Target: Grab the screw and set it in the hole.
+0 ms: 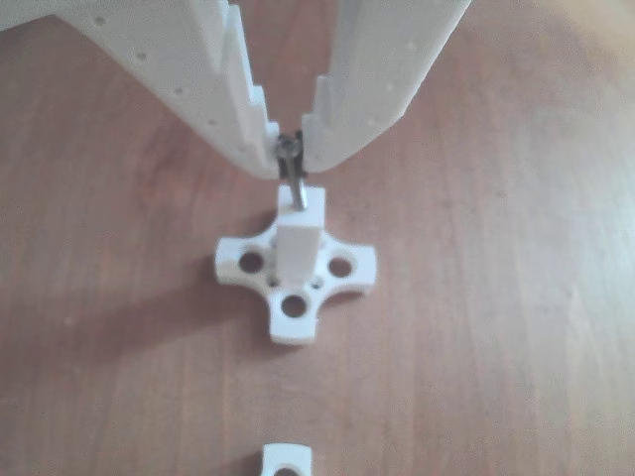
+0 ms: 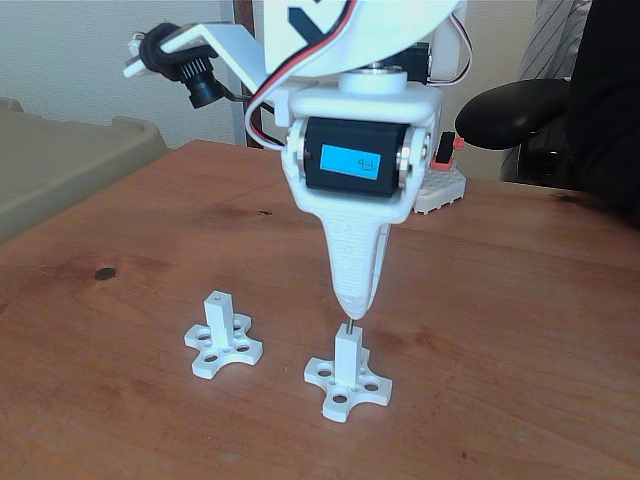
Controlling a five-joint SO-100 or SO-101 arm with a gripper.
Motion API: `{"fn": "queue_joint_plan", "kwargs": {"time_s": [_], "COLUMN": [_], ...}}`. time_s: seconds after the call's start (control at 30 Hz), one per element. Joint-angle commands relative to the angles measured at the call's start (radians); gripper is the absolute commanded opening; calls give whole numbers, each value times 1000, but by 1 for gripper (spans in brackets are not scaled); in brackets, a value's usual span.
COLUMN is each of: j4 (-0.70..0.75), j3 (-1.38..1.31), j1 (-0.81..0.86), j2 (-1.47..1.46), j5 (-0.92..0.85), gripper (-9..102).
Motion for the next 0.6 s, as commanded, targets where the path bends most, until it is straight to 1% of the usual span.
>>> {"fn": "queue_joint_plan", "kwargs": {"time_s": [0.0,0.57], "j4": [5,-25], "j3": [-31,-44], "j1": [-12,12], "j2": [64,29], "j5": [5,-5], "gripper": [-4,-4]}}
